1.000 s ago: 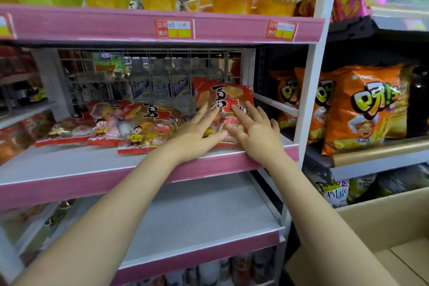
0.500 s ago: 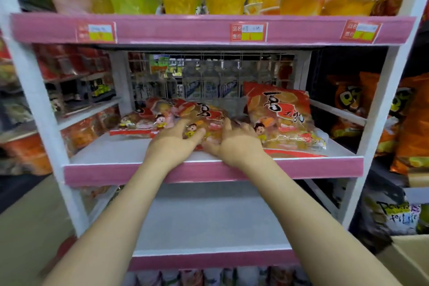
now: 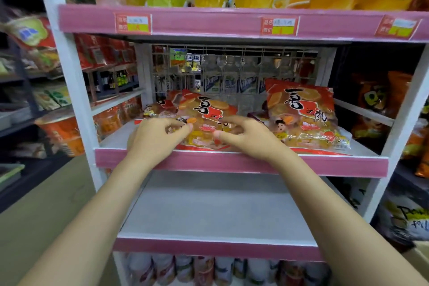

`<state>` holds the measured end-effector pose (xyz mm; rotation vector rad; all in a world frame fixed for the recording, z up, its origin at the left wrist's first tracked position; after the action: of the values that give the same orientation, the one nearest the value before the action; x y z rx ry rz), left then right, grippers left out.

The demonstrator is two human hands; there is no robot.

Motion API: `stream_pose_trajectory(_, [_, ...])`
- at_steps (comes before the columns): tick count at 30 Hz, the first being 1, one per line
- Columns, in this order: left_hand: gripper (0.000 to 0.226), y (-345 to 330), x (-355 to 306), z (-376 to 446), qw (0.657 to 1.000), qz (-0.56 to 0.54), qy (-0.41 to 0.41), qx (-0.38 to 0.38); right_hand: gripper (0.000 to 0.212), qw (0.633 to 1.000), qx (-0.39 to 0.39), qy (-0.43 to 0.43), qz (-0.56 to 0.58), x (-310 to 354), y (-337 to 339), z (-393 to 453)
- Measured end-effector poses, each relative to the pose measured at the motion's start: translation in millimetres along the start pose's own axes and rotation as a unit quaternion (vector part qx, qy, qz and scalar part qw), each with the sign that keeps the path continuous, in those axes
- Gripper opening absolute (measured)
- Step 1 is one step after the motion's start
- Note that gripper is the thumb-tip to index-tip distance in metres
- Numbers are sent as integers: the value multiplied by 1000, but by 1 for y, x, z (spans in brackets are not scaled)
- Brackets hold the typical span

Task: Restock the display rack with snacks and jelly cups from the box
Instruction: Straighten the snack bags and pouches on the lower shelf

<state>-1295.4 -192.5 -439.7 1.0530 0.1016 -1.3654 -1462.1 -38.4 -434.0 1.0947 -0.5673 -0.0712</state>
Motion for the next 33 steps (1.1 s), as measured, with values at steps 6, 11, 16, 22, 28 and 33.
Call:
stream_pose_trajectory(6, [91,-8,-8,13,987,-18,64,145,96,989,37,-119,-80,9,-19,22])
stream_pose_trajectory(11, [104,-14,-6,10,986,-108,28,121,77,998,-28,-51,4,8,-18,22])
stream_pose_trajectory(16, [114,-9,-12,4,976,-209,-21,50,68,987,-108,30,117,14,-5,14])
stream_pose_trajectory(22, [111,-30,-74,5,957,-276,-82,36,55,965,-241,49,92,-4,62,-17])
stream_pose_trajectory(28, [106,-104,-150,0,945,-250,-136,163,54,952,-298,-56,-31,-75,114,-68])
stream_pose_trajectory(33, [76,-135,-147,-5,955,-58,-250,147,61,940,-212,-143,-227,-105,101,-76])
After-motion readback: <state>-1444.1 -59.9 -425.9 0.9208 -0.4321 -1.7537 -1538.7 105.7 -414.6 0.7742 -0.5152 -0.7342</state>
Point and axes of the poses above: each hand's wrist, its own z-axis towards the middle knuckle, its own y-axis out of the back of the hand, x = y × z, the point moved 3 cm from there along z, towards the middle knuckle, and after that the axes turned 12 degrees about -z, right-handed, at the moved point
